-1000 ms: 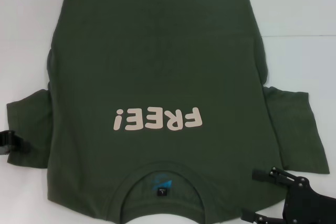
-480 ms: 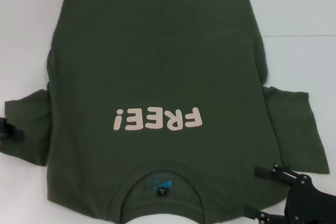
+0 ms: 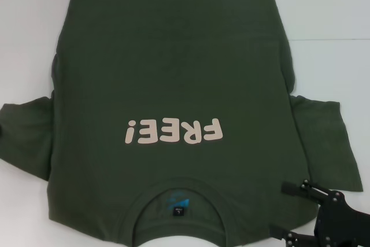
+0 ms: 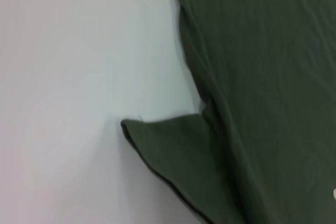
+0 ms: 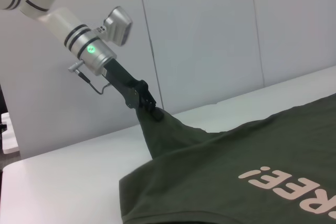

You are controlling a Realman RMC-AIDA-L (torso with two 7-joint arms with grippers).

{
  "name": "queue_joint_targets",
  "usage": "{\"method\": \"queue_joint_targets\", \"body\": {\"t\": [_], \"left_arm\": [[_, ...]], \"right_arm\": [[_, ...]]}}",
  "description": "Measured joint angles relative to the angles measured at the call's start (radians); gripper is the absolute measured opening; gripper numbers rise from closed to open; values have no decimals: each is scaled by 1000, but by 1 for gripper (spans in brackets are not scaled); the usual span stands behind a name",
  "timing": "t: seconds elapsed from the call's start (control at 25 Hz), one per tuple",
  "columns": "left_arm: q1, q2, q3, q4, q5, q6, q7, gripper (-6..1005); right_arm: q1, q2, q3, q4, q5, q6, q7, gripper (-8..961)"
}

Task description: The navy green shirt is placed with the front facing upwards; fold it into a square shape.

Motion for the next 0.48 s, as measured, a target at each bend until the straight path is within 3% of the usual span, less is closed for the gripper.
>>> {"method": "queue_joint_targets", "body": {"t": [0.48], "left_arm": [[-27,18,-1,45,-5,19,-3,54]], "right_arm": [[0,1,4,0,0,-1,0,942]]}}
